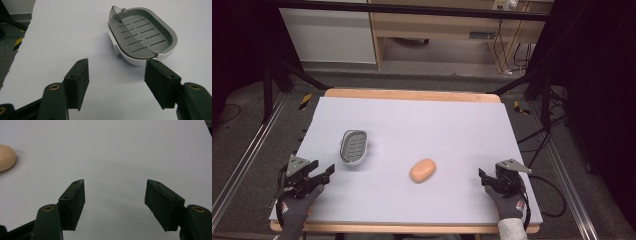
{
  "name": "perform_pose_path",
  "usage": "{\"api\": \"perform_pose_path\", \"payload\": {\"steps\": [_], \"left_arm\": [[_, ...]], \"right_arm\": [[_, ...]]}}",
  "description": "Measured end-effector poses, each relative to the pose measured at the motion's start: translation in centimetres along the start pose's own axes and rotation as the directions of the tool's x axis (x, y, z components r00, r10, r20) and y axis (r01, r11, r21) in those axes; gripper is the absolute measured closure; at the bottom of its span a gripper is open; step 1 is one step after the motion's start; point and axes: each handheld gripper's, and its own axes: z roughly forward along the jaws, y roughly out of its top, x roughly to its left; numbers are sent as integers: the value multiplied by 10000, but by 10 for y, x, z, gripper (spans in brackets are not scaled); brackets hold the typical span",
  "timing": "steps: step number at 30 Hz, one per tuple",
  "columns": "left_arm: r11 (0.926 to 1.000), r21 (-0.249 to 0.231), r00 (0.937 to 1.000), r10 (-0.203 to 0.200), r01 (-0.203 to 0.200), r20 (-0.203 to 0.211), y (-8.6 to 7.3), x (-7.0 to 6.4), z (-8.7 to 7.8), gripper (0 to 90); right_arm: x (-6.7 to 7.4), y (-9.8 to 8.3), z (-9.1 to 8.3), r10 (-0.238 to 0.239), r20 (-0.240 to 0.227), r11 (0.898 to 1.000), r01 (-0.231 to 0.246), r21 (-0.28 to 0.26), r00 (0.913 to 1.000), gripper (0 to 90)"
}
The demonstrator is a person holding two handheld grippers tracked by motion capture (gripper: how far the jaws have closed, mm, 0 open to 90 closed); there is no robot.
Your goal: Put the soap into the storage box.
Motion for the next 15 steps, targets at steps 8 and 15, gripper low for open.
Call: {"api": "perform_pose_path", "payload": {"steps": [8,15], "left_arm": [[9998,181,9999,76,-77,81,3,-8,0,290],[9996,253,9987,106,-119,488,7,-17,2,314]], "right_arm": [[0,-2,-4,162,-65,9998,-163,-141,9998,343],[0,-2,-3,21,-1,9999,-21,-146,10000,343]]}}
